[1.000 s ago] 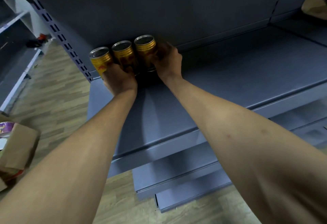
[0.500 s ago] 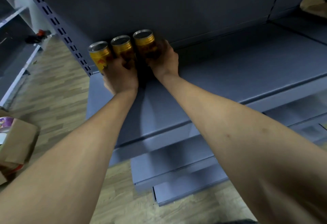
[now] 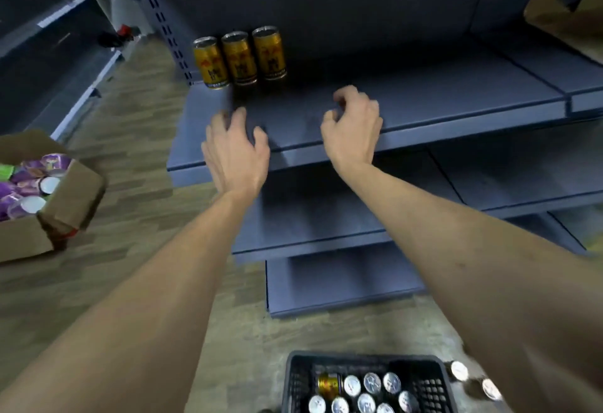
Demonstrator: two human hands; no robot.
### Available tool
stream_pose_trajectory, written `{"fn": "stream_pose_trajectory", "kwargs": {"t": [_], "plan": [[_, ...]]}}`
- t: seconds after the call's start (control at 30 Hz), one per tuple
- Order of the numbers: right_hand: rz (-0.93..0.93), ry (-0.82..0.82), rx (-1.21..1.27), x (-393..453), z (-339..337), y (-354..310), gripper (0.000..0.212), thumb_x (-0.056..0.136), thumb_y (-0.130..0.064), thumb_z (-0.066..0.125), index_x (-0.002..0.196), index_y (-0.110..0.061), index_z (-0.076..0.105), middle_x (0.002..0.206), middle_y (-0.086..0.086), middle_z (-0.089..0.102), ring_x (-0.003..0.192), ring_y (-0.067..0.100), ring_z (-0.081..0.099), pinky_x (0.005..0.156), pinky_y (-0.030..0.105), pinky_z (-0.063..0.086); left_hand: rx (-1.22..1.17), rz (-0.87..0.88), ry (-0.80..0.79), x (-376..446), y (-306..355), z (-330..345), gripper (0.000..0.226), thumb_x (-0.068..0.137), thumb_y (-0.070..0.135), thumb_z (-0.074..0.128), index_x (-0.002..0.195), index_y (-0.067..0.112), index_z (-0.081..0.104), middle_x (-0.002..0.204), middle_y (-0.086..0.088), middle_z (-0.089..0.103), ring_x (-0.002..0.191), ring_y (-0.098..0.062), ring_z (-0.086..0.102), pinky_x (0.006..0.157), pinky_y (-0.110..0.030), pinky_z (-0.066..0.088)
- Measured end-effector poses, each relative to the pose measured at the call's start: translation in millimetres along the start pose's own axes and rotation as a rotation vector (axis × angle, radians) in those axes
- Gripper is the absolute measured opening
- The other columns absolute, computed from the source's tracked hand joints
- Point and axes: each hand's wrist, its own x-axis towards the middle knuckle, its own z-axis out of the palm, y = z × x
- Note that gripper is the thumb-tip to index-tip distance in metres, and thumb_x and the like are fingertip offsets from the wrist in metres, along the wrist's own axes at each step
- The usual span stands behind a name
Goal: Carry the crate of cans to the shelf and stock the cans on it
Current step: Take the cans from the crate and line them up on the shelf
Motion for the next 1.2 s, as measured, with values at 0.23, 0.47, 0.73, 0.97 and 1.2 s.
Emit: {"fn": "stream_pose_trajectory", "kwargs": {"t": [0.23, 0.47, 0.73, 0.97, 1.2], "plan": [[-0.080, -0.146, -0.026, -111.8, -44.3, 68.5, 0.023, 0.091, -0.036, 0.056, 0.094, -0.013, 0.056, 0.076, 0.000, 0.056, 0.068, 0.027, 0.056, 0.065, 0.036, 0.042, 0.059, 0.131, -0.226, -144.0, 0.0, -17.2, 0.023, 0.089, 0.037, 0.052, 0.097, 0.016, 0.057, 0.092, -0.007, 0.063, 0.078, -0.038, 0.061, 0.062, -0.040, 0.042], [0.093, -0.627, -0.327, -252.7, -67.5, 187.7, 0.028, 0.094, -0.031, 0.053, 0.117, -0.016, 0.056, 0.103, 0.008, 0.066, 0.092, 0.033, 0.064, 0.077, 0.037, 0.044, 0.336, -0.053, -0.909, -291.8, -52.6, 34.3, 0.073, 0.094, 0.065, 0.032, 0.155, 0.030, 0.012, 0.160, -0.019, 0.013, 0.144, -0.036, 0.022, 0.111, -0.049, 0.028], [0.465, -1.033, -0.484, -406.0, -35.0, 321.7, 0.051, 0.090, -0.034, 0.063, 0.137, -0.018, 0.050, 0.133, 0.014, 0.051, 0.124, 0.036, 0.049, 0.102, 0.045, 0.044, 0.394, -0.075, -1.176, -448.6, -94.1, 138.5, 0.087, 0.092, 0.060, 0.043, 0.156, 0.027, -0.005, 0.160, -0.024, -0.009, 0.149, -0.037, 0.002, 0.118, -0.050, 0.016], [0.595, -1.070, -0.568, -505.4, 7.9, 420.6, 0.061, 0.084, -0.035, 0.069, 0.139, -0.020, 0.046, 0.139, 0.014, 0.046, 0.130, 0.035, 0.044, 0.106, 0.044, 0.040, 0.411, -0.070, -1.297, -552.6, -140.4, 210.0, 0.082, 0.093, 0.052, 0.048, 0.156, 0.027, 0.001, 0.162, -0.022, 0.000, 0.147, -0.039, 0.016, 0.115, -0.049, 0.023], [0.829, -1.079, -0.624, -592.1, 32.5, 497.9, 0.054, 0.088, -0.020, 0.065, 0.137, -0.019, 0.043, 0.143, 0.016, 0.039, 0.130, 0.035, 0.044, 0.097, 0.045, 0.047, 0.451, -0.171, -1.318, -632.1, -195.3, 250.2, 0.063, 0.094, 0.046, 0.049, 0.148, 0.024, 0.026, 0.147, -0.021, 0.035, 0.127, -0.040, 0.045, 0.098, -0.047, 0.039]]}}
